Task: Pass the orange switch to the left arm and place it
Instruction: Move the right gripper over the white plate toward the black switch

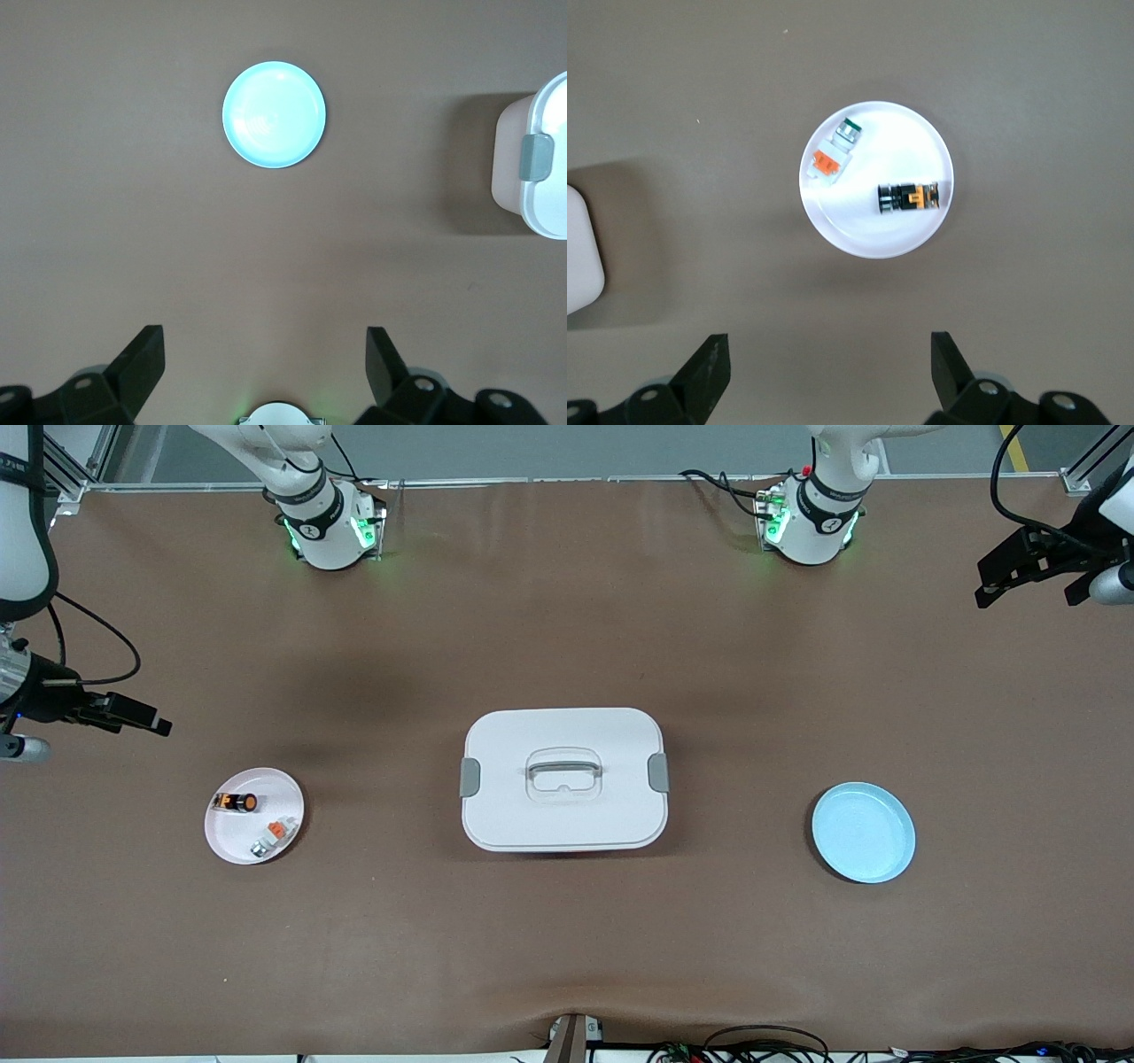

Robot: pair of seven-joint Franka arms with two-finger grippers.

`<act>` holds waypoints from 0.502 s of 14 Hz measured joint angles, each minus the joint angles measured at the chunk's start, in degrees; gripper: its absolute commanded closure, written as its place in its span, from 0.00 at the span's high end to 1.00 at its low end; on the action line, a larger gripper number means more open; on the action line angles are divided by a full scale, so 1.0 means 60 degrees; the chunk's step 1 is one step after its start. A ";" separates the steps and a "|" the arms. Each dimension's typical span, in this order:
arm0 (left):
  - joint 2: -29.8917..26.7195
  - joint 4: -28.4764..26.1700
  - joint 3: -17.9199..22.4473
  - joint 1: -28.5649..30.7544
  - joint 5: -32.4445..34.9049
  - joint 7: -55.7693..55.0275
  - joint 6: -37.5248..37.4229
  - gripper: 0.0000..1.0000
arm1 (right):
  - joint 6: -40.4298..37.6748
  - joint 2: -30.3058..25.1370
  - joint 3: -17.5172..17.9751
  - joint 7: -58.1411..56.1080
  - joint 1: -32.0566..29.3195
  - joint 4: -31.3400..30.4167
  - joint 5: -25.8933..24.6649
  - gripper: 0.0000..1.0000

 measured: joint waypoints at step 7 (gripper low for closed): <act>0.0042 0.0000 -0.0010 -0.0002 0.0000 -0.0013 0.0001 1.00 | 0.1124 0.1210 -0.0049 -0.0986 -0.0033 -0.0035 0.0117 1.00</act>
